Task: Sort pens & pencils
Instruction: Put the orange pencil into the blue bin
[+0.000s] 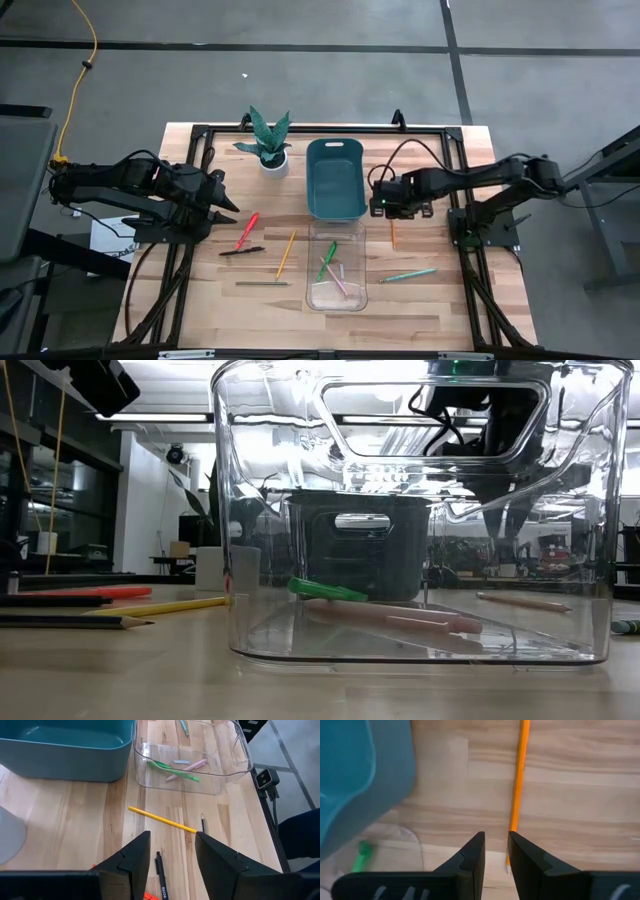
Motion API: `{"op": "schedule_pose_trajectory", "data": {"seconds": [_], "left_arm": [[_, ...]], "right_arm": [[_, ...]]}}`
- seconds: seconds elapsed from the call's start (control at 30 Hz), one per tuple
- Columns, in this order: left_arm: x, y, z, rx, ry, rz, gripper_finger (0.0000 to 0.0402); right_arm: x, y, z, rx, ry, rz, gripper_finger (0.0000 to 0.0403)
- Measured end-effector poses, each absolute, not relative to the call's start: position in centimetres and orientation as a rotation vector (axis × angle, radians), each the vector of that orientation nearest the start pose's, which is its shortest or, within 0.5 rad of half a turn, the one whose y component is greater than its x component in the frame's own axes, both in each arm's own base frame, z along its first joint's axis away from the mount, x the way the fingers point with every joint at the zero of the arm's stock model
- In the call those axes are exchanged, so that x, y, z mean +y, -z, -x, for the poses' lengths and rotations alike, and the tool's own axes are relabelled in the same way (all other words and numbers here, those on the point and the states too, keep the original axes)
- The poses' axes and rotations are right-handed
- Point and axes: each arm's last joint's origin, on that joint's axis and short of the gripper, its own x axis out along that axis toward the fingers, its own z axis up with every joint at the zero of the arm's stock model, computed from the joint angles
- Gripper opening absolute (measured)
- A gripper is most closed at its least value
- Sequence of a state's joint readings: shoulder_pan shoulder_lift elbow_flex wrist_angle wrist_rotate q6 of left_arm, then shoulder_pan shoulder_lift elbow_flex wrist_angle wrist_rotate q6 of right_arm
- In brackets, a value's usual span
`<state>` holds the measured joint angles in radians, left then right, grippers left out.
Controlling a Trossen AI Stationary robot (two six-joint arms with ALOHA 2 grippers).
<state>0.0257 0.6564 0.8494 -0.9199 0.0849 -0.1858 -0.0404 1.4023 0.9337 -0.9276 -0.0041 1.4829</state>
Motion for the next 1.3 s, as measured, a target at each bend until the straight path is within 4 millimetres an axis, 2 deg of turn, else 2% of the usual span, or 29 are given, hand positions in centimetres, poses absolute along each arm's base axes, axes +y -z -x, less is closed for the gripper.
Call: {"op": "schedule_pose_trajectory", "data": {"seconds": [0.47, 0.93, 1.07, 1.3], "left_arm": [[0.0, -30.5, -11.1, 0.748, -0.009, 0.214, 0.0145], [0.0, -30.4, -11.0, 0.761, -0.008, 0.215, 0.0145], [0.0, -30.4, -11.0, 0.761, -0.008, 0.215, 0.0145], [0.0, -30.4, -11.0, 0.76, -0.007, 0.212, 0.0145]], "right_arm": [[-0.2, -18.7, -25.3, 1.178, 1.06, -1.217, 0.0073], [-0.3, -18.7, -25.6, 1.145, 1.053, -1.216, 0.0073], [-0.4, -19.3, -25.3, 1.119, 1.04, -1.222, 0.0073], [-2.4, -21.0, -24.3, 1.017, 1.074, -1.263, 0.0073]]}}
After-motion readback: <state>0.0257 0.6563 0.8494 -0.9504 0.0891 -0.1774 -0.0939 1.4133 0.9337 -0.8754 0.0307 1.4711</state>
